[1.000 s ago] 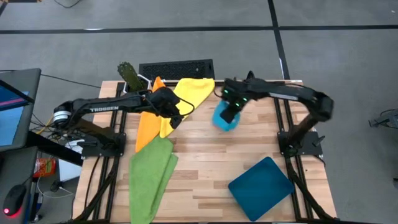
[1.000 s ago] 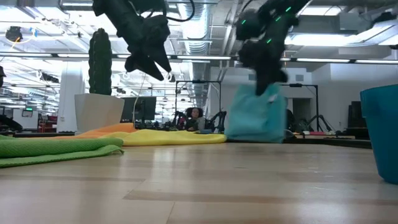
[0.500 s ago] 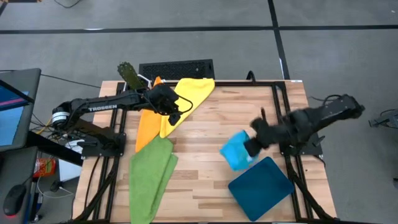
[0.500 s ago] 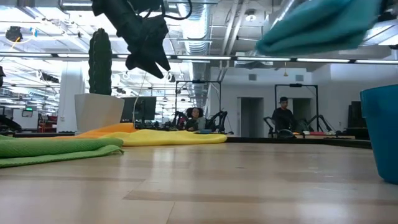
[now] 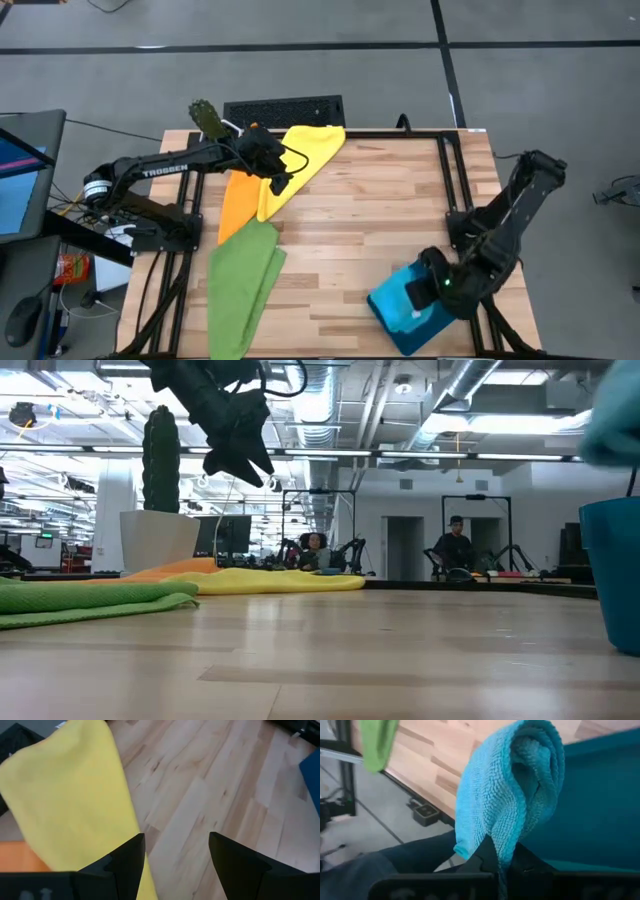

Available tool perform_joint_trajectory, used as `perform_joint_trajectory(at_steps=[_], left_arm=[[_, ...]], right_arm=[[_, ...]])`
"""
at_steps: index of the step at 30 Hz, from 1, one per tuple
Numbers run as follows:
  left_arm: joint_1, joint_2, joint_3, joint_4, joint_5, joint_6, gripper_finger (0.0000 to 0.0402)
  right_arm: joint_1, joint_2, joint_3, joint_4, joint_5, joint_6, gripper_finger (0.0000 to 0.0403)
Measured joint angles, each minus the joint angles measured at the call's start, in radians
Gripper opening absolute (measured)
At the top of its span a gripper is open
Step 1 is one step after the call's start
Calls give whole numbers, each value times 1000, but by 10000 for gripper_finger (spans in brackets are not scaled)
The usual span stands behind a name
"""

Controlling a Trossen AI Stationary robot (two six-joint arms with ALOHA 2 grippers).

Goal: Fold microfiber towels
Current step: Put the folded blue microfiber towel into the blue bin

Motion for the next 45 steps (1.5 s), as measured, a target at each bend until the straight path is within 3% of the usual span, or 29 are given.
perform_joint_trajectory(at_steps=[11, 20, 31, 37, 41, 45], left_arm=[[37, 0, 0, 3, 26, 0, 213], [43, 0, 0, 33, 28, -2, 213], [43, 0, 0, 41, 43, -21, 213], [43, 0, 0, 41, 43, -21, 213], [43, 0, 0, 41, 43, -22, 213], [43, 1, 0, 41, 43, -22, 213]], right_arm=[[94, 171, 1, 68, -5, 80, 23], [48, 243, 1, 22, -39, 79, 23], [29, 312, 2, 0, -185, 77, 54], [29, 311, 2, -138, -274, 84, 60], [27, 311, 2, -168, -294, 67, 82], [14, 311, 2, -172, -304, 56, 134]])
